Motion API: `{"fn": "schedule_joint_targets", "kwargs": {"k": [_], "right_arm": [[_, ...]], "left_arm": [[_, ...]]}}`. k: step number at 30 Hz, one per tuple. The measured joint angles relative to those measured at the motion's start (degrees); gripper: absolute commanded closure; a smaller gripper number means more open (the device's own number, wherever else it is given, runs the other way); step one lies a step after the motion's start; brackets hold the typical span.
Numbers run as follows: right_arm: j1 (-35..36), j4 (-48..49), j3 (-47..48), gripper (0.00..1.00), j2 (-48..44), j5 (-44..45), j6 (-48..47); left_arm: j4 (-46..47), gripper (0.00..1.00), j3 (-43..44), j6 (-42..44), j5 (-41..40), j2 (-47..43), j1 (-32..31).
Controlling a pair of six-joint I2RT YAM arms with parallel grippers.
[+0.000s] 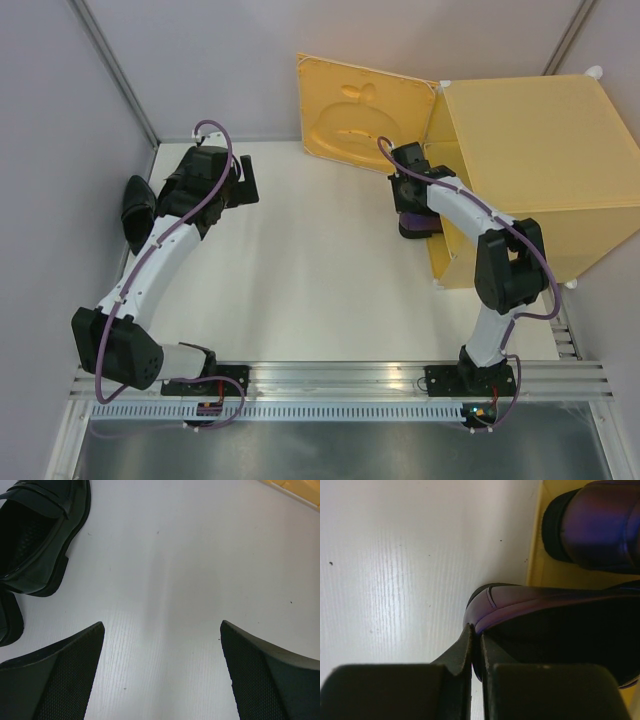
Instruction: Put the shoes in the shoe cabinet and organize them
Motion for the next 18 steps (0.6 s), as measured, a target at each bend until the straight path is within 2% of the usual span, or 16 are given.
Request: {"fn": "schedule_joint_targets", "kwargs": {"k": [7,9,12,18], "right_arm": [[-0.2,0.3,0.0,0.82,0.0,5.6,-1.6],[-0.2,0.4,0.2,0.81,0.2,7.1,-1.9],[-0.2,0.7,0.5,0.69,1.0,9.0,-1.9],[-0.1,1.6,1.1,0.63,1.1,12.2,-2.3]], "left_arm": [[0.0,0.02,0.0,0.0,0.0,0.0,0.0],[0.0,0.02,0.0,0.0,0.0,0.0,0.0],[0.0,0.02,0.0,0.0,0.0,0.0,0.0],[0.0,0.02,0.0,0.0,0.0,0.0,0.0]]}}
